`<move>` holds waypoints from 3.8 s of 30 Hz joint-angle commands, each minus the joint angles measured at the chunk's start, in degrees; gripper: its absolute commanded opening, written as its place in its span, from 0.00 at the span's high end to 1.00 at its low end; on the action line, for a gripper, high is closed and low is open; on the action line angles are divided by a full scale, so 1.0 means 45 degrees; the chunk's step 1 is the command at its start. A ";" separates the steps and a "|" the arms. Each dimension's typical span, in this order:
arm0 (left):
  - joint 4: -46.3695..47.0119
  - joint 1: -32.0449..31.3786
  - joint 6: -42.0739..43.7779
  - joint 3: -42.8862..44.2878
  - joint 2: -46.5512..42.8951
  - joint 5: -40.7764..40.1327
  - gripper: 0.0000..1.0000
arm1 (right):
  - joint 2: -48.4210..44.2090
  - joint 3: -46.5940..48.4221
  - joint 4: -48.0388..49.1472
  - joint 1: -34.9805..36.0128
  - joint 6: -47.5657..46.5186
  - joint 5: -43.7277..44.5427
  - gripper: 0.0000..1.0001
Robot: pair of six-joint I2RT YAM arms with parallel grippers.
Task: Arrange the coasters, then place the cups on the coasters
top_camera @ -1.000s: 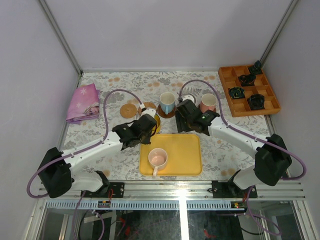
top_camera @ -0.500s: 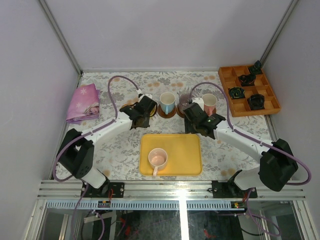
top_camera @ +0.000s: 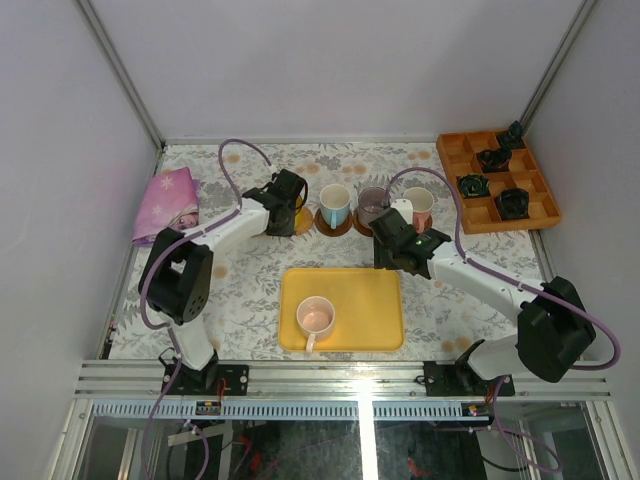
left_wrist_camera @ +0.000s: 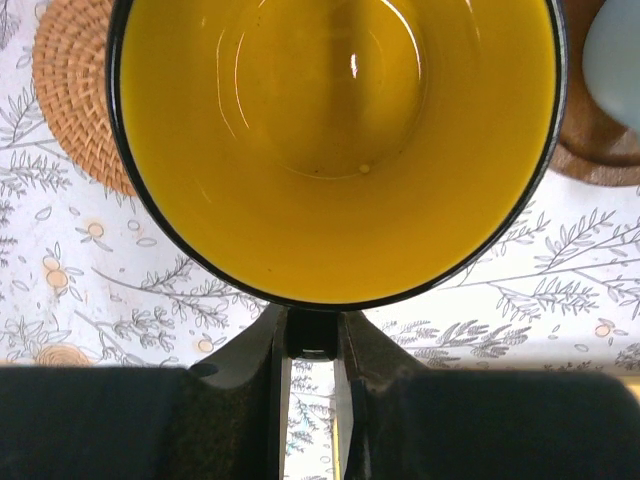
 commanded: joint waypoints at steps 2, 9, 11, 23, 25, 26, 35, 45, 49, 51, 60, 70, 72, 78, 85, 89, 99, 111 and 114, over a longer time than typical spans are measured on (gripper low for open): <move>0.0916 0.0237 0.0328 0.1087 0.0250 0.0158 1.00 | -0.0167 -0.0058 0.0066 -0.0127 0.0415 0.0560 0.45; 0.1276 0.0263 0.0129 0.1398 0.0857 0.0340 1.00 | -0.0133 0.0047 0.0071 -0.0126 0.0395 0.0633 0.45; 0.1214 0.0263 0.0109 0.1493 0.0927 0.0346 1.00 | -0.0115 0.0067 0.0073 -0.0127 0.0375 0.0643 0.45; 0.1324 0.0263 -0.0201 0.1261 0.0842 0.0389 1.00 | 0.0139 0.0204 0.0181 -0.0126 0.0258 0.0449 0.45; 0.1325 0.0263 -0.0229 0.1277 0.0854 0.0405 1.00 | 0.0160 0.0230 0.0172 -0.0126 0.0260 0.0453 0.45; 0.1325 0.0263 -0.0240 0.1298 0.0871 0.0409 1.00 | 0.0160 0.0218 0.0163 -0.0138 0.0263 0.0450 0.45; 0.1325 0.0263 -0.0543 0.1337 0.0860 0.0560 1.00 | 0.0194 0.0233 0.0186 -0.0132 0.0271 0.0401 0.45; 0.1442 0.0258 -0.0894 0.1173 0.0688 0.0530 1.00 | 0.0248 0.0228 0.0239 -0.0132 0.0228 0.0296 0.45; 0.1442 0.0259 -0.1072 0.1071 0.0683 0.0573 1.00 | 0.0204 0.0190 0.0238 -0.0141 0.0209 0.0295 0.45; 0.1415 0.0263 -0.1148 0.1029 0.0664 0.0582 1.00 | 0.0182 0.0167 0.0258 -0.0131 0.0208 0.0296 0.45; 0.1187 0.0263 -0.1288 0.0826 0.0498 0.0566 0.83 | 0.0180 0.0161 0.0298 -0.0146 0.0128 0.0243 0.45; 0.1110 0.0244 -0.1292 0.0553 0.0133 0.0443 0.53 | 0.0180 0.0116 0.0415 -0.0142 0.0046 0.0194 0.45; 0.1082 0.0244 -0.1289 0.0553 0.0097 0.0443 0.49 | 0.0182 0.0116 0.0415 -0.0135 0.0037 0.0203 0.45; 0.1032 0.0205 -0.1317 0.0417 -0.0075 0.0466 0.47 | 0.0160 0.0115 0.0430 -0.0127 -0.0003 0.0196 0.45; 0.1095 0.0130 -0.1359 0.0435 -0.0101 0.0525 0.48 | 0.0256 0.0205 0.0471 -0.0126 -0.0143 0.0102 0.45; 0.1225 0.0070 -0.1339 0.0458 -0.0138 0.0566 0.47 | 0.0297 0.0227 0.0474 -0.0126 -0.0186 0.0083 0.45; 0.0834 -0.0133 -0.1377 0.0146 -0.0553 0.0602 0.40 | 0.0193 0.0220 0.0406 -0.0132 -0.0295 0.0038 0.45; 0.0173 -0.0853 -0.1270 -0.2940 -0.4975 0.1785 0.27 | 0.0102 0.0295 0.0376 -0.0149 -0.0673 -0.0288 0.46; 0.0197 -0.1385 -0.1449 -0.3942 -0.6474 0.2548 0.25 | 0.0121 0.0354 0.0439 -0.0127 -0.0748 -0.0398 0.46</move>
